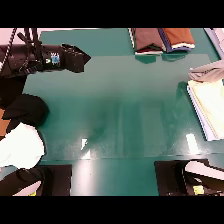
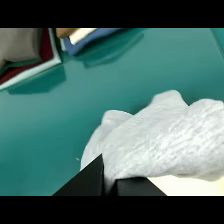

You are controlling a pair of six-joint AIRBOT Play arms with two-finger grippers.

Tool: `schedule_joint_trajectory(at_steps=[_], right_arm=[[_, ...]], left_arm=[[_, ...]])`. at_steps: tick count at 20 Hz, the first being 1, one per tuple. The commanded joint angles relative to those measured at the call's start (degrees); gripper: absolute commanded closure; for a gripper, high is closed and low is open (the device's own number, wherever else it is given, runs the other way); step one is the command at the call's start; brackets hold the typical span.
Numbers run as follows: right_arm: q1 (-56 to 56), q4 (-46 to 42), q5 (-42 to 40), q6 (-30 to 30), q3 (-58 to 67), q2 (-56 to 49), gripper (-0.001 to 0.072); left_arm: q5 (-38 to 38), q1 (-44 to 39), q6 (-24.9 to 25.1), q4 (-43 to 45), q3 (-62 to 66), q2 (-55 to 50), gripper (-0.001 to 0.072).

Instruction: Fold the shirts.

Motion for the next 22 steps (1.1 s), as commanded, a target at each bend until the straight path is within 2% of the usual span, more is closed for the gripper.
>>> schedule_joint_trajectory(at_steps=[1, 3, 12, 13, 14, 15, 16, 17, 20, 22], right_arm=[[0.0, -9.8, 1.6, 0.7, -4.1, 4.3, 0.0699], [-1.1, -13.7, 1.9, 1.4, -9.3, 7.6, 0.0699], [-17.7, -13.7, 2.2, 0.2, -29.2, 17.9, 0.0696], [-19.1, -13.7, 2.2, 0.1, -30.5, 18.2, 0.0668], [-20.1, -13.7, 2.1, 0.1, -31.5, 18.3, 0.0542], [-21.0, -13.7, 2.2, 0.1, -32.2, 18.3, 0.0371], [-21.8, -13.7, 2.2, 0.1, -32.7, 18.3, 0.0254], [-22.5, -13.7, 2.3, 0.1, -32.7, 18.3, 0.0226], [-21.4, -12.3, 2.3, 0.1, -29.9, 18.3, 0.0226], [-16.7, -7.7, 1.3, 0.2, -26.8, 18.3, 0.0226]], left_arm=[[-1.4, 0.0, 1.6, 0.0, 0.0, 0.0, 0.0686], [-1.4, 0.0, 1.7, 0.0, 0.0, 0.0, 0.0686], [-3.1, 0.0, 3.1, 0.2, 0.0, 0.0, 0.0686], [-3.1, 0.0, 3.1, 0.2, 0.0, 0.0, 0.0686], [-3.1, 0.0, 3.2, 0.2, 0.0, 0.0, 0.0686], [-3.2, 0.0, 3.2, 0.2, 0.0, 0.0, 0.0686], [-3.3, 0.0, 3.2, 0.2, 0.0, 0.0, 0.0686], [-3.6, 0.0, 3.2, 0.2, 0.0, 0.0, 0.0686], [-3.7, 0.0, 3.2, 0.2, 0.0, 0.0, 0.0686], [-3.6, 0.0, 3.1, 0.2, 0.0, 0.0, 0.0686]])
